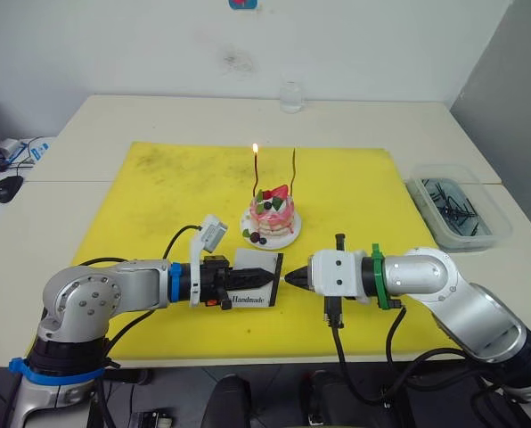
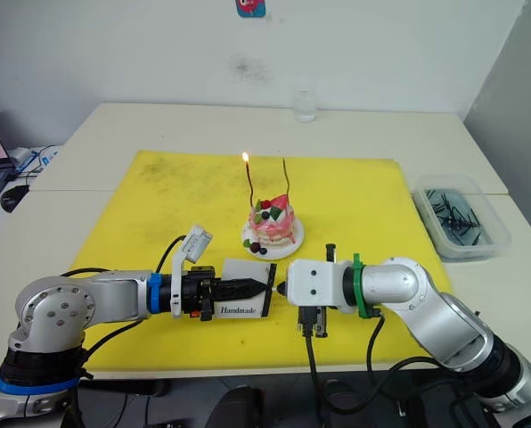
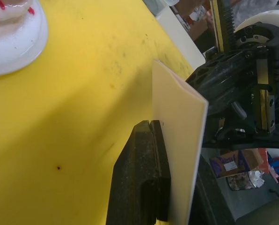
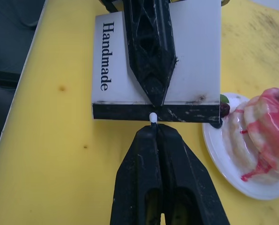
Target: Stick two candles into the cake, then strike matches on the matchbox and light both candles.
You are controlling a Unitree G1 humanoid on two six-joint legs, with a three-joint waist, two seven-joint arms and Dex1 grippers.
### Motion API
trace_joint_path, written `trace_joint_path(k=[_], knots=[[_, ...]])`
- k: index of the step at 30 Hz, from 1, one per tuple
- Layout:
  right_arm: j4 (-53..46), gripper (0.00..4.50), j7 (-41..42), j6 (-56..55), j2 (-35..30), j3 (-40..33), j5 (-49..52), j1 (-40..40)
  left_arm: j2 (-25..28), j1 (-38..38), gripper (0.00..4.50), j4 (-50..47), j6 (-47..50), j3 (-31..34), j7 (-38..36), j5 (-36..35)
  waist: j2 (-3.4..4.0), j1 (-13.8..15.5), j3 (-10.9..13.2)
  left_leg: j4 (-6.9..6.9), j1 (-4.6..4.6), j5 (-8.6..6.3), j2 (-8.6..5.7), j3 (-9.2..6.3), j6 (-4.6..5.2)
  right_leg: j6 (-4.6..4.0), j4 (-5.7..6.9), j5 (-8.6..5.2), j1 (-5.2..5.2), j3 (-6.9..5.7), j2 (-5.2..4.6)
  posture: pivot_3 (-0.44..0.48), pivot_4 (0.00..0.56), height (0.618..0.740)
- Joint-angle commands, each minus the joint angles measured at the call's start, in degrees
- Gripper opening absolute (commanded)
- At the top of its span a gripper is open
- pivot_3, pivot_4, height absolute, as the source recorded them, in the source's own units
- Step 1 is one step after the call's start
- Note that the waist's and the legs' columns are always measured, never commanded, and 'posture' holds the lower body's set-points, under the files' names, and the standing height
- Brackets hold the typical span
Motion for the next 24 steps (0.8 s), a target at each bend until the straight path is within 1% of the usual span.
trace_joint_path(k=[1,12,17,20,21,22,24], knots=[[0.1,0.02,0.5,-1.1,0.5,0.5,-1.3,-1.1,-0.5,-0.5,0.00,-0.9,-0.5,0.7,0.0,-1.1,0.00,0.0,0.0,0.00,0.00,0.00,0.00,0.00,0.00,0.00,0.00,0.00,0.00,0.00,0.00,0.000,0.150,0.729],[1.4,0.02,1.1,-1.6,1.4,1.2,-3.5,-1.2,-1.1,-0.5,0.00,-1.1,-0.4,0.7,0.4,-1.8,0.00,0.0,0.0,0.00,0.00,0.00,0.00,0.01,0.00,0.00,0.00,0.00,0.00,0.01,0.00,0.000,0.150,0.729],[2.5,0.02,1.2,-2.0,2.7,1.8,-4.6,-1.9,-3.2,-0.7,0.00,-1.2,-0.7,0.6,1.5,-3.0,0.00,0.0,0.0,0.01,0.00,0.00,-0.01,0.01,0.00,0.00,0.00,0.00,0.00,0.01,0.00,0.000,0.150,0.729],[4.2,0.02,3.4,-4.5,2.2,3.5,-5.5,-1.5,-5.9,-3.4,0.00,-0.4,-2.3,1.7,3.2,-3.6,0.00,0.0,0.0,0.02,0.00,0.00,-0.01,0.00,0.00,0.00,0.00,0.00,0.00,0.01,0.00,0.000,0.150,0.729],[4.8,0.02,4.8,-6.0,1.4,4.1,-5.9,-1.1,-6.5,-5.5,0.00,0.7,-2.7,2.7,4.1,-3.9,0.00,0.0,0.0,0.02,-0.01,0.00,-0.02,0.01,0.00,0.00,0.00,0.00,0.00,0.01,0.00,0.000,0.150,0.729],[5.1,0.02,6.2,-7.2,0.6,4.5,-6.0,-0.8,-5.8,-8.9,0.00,2.1,-3.6,3.9,4.2,-3.1,-0.01,0.2,0.0,0.03,-0.01,0.00,-0.02,0.01,0.00,0.00,0.00,0.01,0.01,0.01,0.00,0.000,0.150,0.729],[4.7,0.02,9.9,-9.3,-2.3,2.8,-4.6,-0.2,1.3,-19.3,0.00,7.7,-6.2,7.8,1.3,0.8,-0.46,0.8,0.3,0.09,-0.06,0.01,-0.09,0.01,0.00,0.01,0.03,0.01,0.02,-0.17,0.03,0.000,0.150,0.729]])
